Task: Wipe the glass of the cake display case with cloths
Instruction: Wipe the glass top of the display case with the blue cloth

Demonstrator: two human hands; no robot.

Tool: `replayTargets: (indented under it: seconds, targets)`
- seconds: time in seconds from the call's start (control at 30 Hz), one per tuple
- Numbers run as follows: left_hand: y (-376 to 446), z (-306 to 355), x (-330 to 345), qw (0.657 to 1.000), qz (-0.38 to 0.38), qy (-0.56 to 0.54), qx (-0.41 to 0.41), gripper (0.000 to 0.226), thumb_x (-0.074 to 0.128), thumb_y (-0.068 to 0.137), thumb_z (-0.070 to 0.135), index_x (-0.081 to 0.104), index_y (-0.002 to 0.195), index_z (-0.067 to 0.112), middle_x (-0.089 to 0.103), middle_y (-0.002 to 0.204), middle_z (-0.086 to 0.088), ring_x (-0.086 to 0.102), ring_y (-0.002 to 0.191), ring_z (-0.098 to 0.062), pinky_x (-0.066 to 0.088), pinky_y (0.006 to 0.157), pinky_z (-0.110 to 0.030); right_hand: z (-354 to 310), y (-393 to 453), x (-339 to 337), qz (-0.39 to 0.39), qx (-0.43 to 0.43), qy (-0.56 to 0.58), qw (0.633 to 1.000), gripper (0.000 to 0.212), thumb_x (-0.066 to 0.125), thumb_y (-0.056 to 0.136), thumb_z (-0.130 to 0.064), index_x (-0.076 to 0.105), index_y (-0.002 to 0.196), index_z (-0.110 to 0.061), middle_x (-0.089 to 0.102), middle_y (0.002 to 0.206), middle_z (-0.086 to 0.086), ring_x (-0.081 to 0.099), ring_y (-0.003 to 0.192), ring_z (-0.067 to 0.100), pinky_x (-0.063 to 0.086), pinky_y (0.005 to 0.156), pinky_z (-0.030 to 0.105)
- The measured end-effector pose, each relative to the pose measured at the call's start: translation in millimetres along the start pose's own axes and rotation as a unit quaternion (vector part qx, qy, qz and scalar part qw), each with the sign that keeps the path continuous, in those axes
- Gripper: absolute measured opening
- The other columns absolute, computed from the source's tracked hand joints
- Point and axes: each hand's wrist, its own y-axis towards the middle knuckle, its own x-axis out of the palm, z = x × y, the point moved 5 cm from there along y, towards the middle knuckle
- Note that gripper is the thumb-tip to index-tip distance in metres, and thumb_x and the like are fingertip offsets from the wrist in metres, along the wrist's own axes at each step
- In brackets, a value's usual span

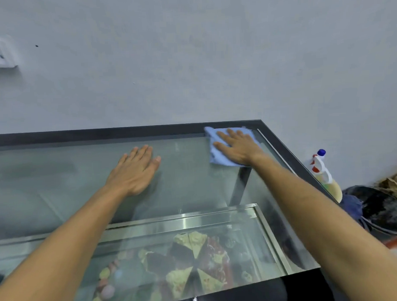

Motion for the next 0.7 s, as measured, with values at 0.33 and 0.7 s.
replayTargets:
  seconds: [0.33, 0.7]
  targets:
    - [14, -5, -5, 0.999, -0.018, 0.033, 0.005, 0.071, 0.023, 0.105, 0.065, 0.005, 0.166, 0.033, -0.004, 0.173, 0.009, -0.005, 0.161, -0.023, -0.004, 0.13, -0.043, 9, 29, -5, -0.003, 0.112, 0.009, 0.994, 0.073, 0.019, 0.098, -0.071, 0.012, 0.164, -0.039, 0.005, 0.173, 0.006, 0.007, 0.157, 0.039, 0.007, 0.125, 0.054]
    - [16, -6, -4, 0.999, -0.013, 0.046, 0.001, 0.071, 0.02, 0.103, 0.068, 0.004, 0.165, 0.038, -0.006, 0.174, 0.004, -0.006, 0.16, -0.029, -0.003, 0.129, -0.045, 45, -132, -6, -0.019, -0.089, 0.019, 0.996, 0.073, 0.026, 0.095, -0.077, 0.014, 0.161, -0.048, 0.007, 0.172, -0.013, 0.001, 0.158, 0.011, -0.001, 0.127, 0.036]
